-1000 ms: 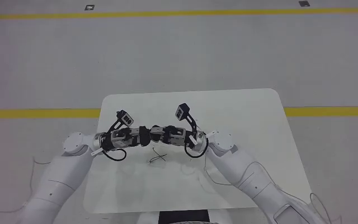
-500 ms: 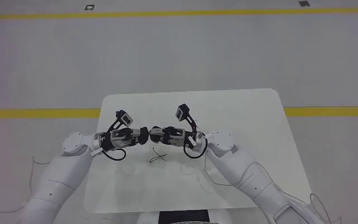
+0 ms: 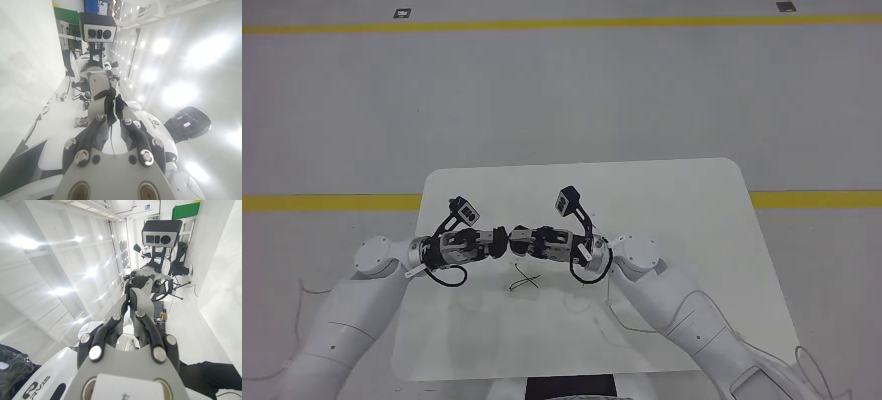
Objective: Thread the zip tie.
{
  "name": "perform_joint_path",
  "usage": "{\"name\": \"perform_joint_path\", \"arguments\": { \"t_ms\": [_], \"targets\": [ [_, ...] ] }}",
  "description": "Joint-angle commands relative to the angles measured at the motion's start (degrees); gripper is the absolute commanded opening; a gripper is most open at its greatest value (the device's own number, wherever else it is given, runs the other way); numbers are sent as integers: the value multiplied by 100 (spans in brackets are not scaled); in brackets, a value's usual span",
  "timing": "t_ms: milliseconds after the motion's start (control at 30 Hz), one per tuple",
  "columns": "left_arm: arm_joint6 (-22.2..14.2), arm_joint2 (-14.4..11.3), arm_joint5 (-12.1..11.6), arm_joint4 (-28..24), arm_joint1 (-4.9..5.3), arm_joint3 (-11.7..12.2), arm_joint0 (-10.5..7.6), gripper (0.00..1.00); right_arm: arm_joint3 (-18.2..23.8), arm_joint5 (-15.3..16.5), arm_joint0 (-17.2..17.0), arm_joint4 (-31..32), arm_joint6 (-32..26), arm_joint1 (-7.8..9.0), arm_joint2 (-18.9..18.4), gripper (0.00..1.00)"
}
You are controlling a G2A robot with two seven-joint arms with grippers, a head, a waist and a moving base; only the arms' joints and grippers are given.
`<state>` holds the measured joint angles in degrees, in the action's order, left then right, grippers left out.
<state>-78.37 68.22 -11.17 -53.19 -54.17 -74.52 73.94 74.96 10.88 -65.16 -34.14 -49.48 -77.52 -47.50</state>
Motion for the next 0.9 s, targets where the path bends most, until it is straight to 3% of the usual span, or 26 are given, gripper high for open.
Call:
{"name": "perform_joint_path", "arguments": {
  "t_ms": [0, 200, 633, 867],
  "targets": [
    [5, 1, 1, -1, -2, -1, 2, 11, 0, 7, -1, 6, -6, -3, -6, 0],
    [-2, -1, 3, -13, -8, 5, 1, 5, -3, -3, -12, 9, -29, -14, -20, 0],
    [11, -4, -17, 2, -21, 35, -8, 9, -4, -70, -16, 94, -64, -32, -30, 0],
    [1, -3, -2, 20, -24, 45, -8, 0, -9, -54, -16, 101, -78, -46, -33, 0]
  ]
}}
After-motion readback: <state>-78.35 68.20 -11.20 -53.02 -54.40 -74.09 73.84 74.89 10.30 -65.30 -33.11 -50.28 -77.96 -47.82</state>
